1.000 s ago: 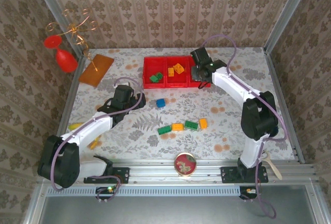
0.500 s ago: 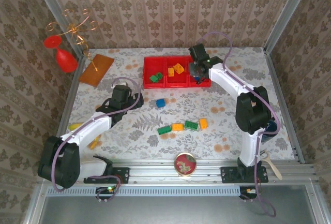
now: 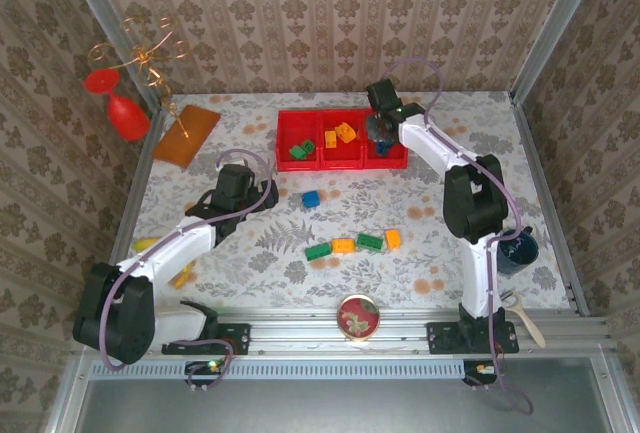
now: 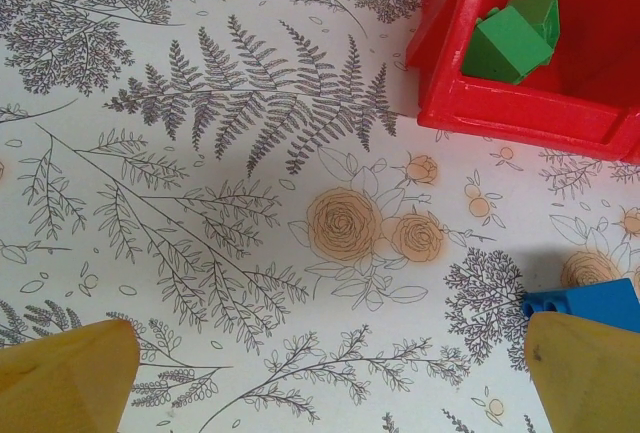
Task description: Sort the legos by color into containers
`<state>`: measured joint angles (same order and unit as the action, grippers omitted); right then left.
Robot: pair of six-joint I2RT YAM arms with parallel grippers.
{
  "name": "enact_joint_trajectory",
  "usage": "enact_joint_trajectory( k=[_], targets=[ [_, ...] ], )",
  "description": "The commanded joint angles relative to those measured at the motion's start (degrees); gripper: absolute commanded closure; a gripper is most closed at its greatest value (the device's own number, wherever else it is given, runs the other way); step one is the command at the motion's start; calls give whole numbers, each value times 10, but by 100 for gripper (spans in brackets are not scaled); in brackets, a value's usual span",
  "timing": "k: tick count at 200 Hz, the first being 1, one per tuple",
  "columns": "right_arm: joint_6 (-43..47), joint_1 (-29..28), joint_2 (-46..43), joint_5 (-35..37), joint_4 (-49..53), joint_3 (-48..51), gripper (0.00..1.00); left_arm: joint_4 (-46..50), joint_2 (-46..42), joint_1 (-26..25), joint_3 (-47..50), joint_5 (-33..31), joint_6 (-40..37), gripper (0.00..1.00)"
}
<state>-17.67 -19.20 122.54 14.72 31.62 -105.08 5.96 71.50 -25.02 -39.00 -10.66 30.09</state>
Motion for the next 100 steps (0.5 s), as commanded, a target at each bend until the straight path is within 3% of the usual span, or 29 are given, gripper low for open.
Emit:
enact_joint_trajectory(
  k=[1,62,100],
  targets=[
    [15,3,21,-1,11,-31,66,6,-14,3,2,11,5,0],
    [16,4,30,-2,20,-41,49,4,-14,3,-3,28,-6,0],
    [19,5,3,-1,21,-26,47,0,-16,3,-4,45,-15,0]
  ],
)
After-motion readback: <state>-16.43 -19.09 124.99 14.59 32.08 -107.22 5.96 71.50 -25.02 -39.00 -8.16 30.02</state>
